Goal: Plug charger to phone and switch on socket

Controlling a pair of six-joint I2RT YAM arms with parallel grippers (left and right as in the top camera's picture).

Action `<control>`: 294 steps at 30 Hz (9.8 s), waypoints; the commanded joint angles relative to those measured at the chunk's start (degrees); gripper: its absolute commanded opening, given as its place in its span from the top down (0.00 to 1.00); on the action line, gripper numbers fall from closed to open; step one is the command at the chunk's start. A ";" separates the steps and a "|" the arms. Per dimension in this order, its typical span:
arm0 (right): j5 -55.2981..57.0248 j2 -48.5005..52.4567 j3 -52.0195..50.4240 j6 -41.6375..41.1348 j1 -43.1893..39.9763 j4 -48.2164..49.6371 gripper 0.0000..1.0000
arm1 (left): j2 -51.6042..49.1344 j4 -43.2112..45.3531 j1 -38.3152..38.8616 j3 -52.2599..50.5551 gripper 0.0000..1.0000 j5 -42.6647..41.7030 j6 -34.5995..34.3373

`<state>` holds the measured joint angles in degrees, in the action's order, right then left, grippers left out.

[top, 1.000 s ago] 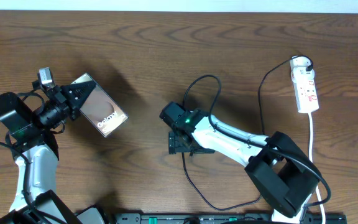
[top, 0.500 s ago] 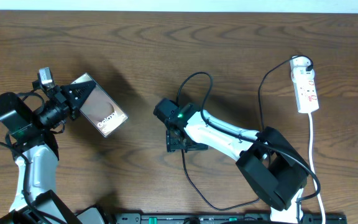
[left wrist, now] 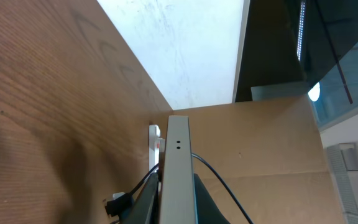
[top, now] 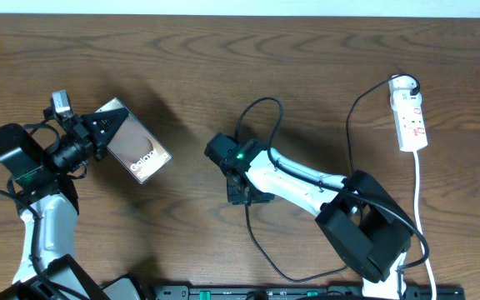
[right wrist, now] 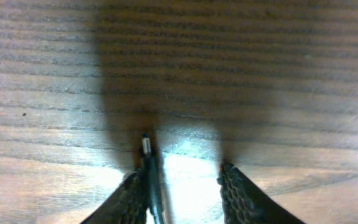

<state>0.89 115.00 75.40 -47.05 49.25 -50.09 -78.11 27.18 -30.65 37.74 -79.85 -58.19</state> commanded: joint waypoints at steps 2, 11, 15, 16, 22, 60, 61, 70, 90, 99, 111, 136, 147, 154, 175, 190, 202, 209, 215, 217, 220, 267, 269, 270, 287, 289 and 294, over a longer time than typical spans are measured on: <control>1.31 2.32 -0.15 -0.04 0.24 -0.50 0.68 | 0.63 0.39 -0.20 -0.02 0.92 -1.99 0.61; 1.07 2.32 -0.15 -0.04 0.24 -0.72 0.77 | 0.63 0.39 -0.20 -0.02 0.93 -2.01 0.61; 1.09 2.32 -0.15 -0.04 0.24 -0.87 0.83 | 0.63 0.39 -0.20 -0.02 0.92 -2.01 0.61; 1.09 2.32 -0.15 -0.07 0.24 -0.90 0.84 | 0.63 0.39 -0.20 -0.02 0.93 -1.99 0.61; 1.09 2.32 -0.13 -0.07 0.26 -0.87 0.87 | 0.63 0.39 -0.20 -0.02 0.93 -1.99 0.76; 1.77 1.40 4.11 0.92 -0.11 -3.37 0.99 | 0.63 0.39 -0.20 -0.02 0.93 -2.01 0.79; 1.77 1.11 4.96 1.11 -0.22 -4.04 0.99 | 0.63 0.39 -0.20 -0.02 0.93 -2.01 0.79; 1.73 -1.68 18.82 4.02 -1.90 -13.90 0.99 | 0.63 0.37 -0.20 -0.02 0.92 -2.01 1.42; -35.80 -5.88 35.98 34.71 -7.56 -14.91 0.99 | 0.63 0.39 -0.20 -0.02 0.93 -2.03 2.05; -53.72 -5.88 35.45 46.34 -14.45 -15.96 0.99 | 0.63 0.39 -0.20 -0.02 0.93 -2.03 2.08; -72.50 -5.81 22.32 55.30 -17.79 -7.34 0.99 | 0.63 0.39 -0.20 -0.02 0.92 -2.03 2.05; -87.01 -5.18 0.61 49.00 -15.91 23.85 0.99 | 0.63 5.62 -0.20 -0.02 0.92 -1.97 2.69; -86.36 -1.81 0.61 37.90 -12.15 37.77 0.99 | 0.63 6.60 -0.20 -0.02 0.92 -0.55 2.67; -90.25 3.34 0.61 35.74 -11.98 41.75 0.99 | 0.63 6.62 -0.20 -0.02 0.93 -0.55 2.69; -90.27 3.78 0.61 36.39 -9.25 46.51 0.99 | 0.63 6.84 -0.20 -0.02 0.93 -0.50 2.93; -90.27 3.78 0.61 34.21 -7.30 53.42 0.99 | 0.63 9.38 -0.13 -0.02 0.92 -0.72 3.10; -89.50 3.78 0.61 32.39 -7.37 56.70 0.99 | 0.63 9.35 -0.13 -0.02 0.92 -3.15 3.04; -88.28 3.78 0.61 31.19 -7.37 57.00 0.99 | 0.63 9.38 -0.13 -0.02 0.93 -3.80 1.99; -86.75 3.78 0.61 29.24 -7.34 57.20 0.99 | 0.63 9.44 1.77 -0.02 0.93 -3.69 2.03; -86.75 3.78 0.61 29.24 -7.34 57.22 0.99 | 0.63 10.05 2.69 -0.02 0.93 -3.48 2.03; -86.93 3.78 0.61 29.24 -7.37 57.22 0.99 | 0.63 12.24 3.76 -0.02 0.93 -3.21 2.01; -87.73 3.78 0.63 28.61 -8.87 59.98 0.99 | 0.63 12.41 3.58 -0.02 0.93 -0.68 2.01; -87.36 3.78 0.61 28.44 -8.87 59.95 0.99 | 0.63 12.41 3.58 -0.02 0.93 -0.68 2.01; -86.79 3.78 0.61 28.13 -8.87 59.95 0.99 | 0.63 12.41 3.58 -0.02 0.93 -0.68 2.01; -83.25 3.78 0.61 21.33 -8.85 65.42 0.99 | 0.63 12.41 3.63 -0.02 0.92 -0.70 1.99; -83.06 3.78 0.61 21.18 -8.76 65.77 0.99 | 0.63 12.41 3.63 -0.02 0.92 -0.70 1.97; -81.79 3.78 0.61 19.80 -8.72 65.79 0.99 | 0.63 12.41 3.63 -0.02 0.93 -0.68 2.01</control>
<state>-83.90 118.87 75.66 -25.69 40.73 14.92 -78.11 39.27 -27.31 37.69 -78.22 -55.86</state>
